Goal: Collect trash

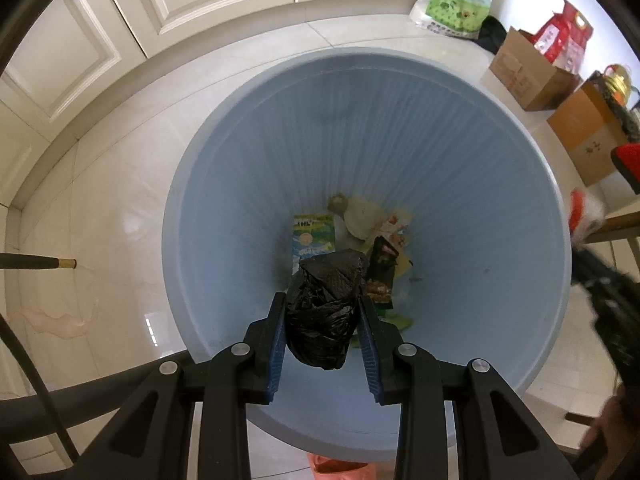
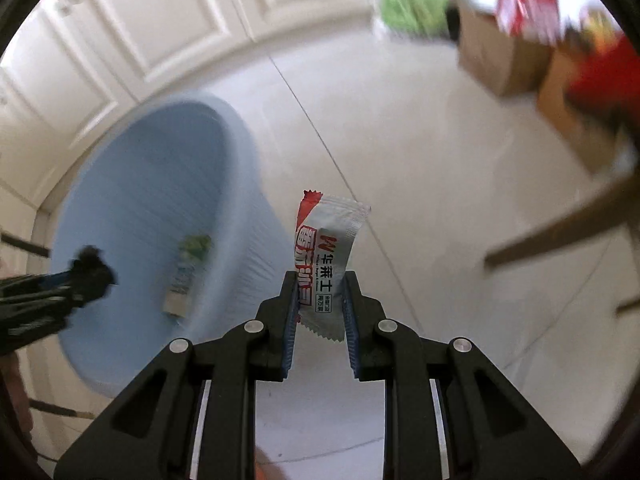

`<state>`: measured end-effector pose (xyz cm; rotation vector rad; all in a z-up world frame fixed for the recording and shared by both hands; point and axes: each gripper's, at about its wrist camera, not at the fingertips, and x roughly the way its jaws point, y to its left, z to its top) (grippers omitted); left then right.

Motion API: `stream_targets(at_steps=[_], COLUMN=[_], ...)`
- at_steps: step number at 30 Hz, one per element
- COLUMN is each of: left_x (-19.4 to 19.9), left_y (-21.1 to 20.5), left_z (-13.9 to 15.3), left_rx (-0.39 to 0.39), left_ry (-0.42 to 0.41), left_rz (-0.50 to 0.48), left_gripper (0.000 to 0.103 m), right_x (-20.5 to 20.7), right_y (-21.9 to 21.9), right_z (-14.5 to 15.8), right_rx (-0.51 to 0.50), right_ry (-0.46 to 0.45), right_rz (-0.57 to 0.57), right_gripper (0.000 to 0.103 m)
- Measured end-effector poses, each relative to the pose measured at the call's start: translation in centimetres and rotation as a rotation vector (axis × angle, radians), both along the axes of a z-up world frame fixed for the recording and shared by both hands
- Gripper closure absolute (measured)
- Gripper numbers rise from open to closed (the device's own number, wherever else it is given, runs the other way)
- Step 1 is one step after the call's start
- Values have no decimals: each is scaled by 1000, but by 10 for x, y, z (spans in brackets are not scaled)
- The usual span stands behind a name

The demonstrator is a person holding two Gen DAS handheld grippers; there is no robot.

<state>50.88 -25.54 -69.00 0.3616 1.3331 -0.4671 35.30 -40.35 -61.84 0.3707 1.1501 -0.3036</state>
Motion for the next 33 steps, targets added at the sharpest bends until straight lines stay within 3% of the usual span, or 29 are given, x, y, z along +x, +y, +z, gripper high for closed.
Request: stream_targets(at_steps=[3,6,7,9,11,13,15,16,25,29,33], left_x=[1,1,1,0,1,3,4,4,-3,-13,-35], left_y=[5,6,5,5,8,10,10,11,22,31,37], left_z=[1,2,2,4,7,11,14,16,46,85,140], left_rx=[-7,-12,-17,-28,-42,-49,-53,-47,-60,-70,-98], left_ry=[0,-4,-1,4,0,-15,-25,-33,-32,-65,-141], left_rz=[3,2,-3,-8,-3,5,5,8,28,24,24], left_gripper=[73,72,71,70,60,43,33,28,22,22,21], right_x=[-10,-23,-20,-28,-27,-31,-34,-35,-32,-34,-43], right_y=[13,-9,-17,-22,-16,-20,-20,-21,-27,-25,-27], right_z=[25,35,29,-21,-33,-43,-45,-44,-21,2,46], right_rx=[-65,-126,-92,-57,-14,14,3,8,48,37,-8], right_ry=[-62,-122,-139,-130,-113,-103,-98,-101,-76,-76,-106], right_rz=[59,142,164,200,212,196,194,191,160,167,167], right_gripper=[83,83,83,82,80,74,53,51,27,10,5])
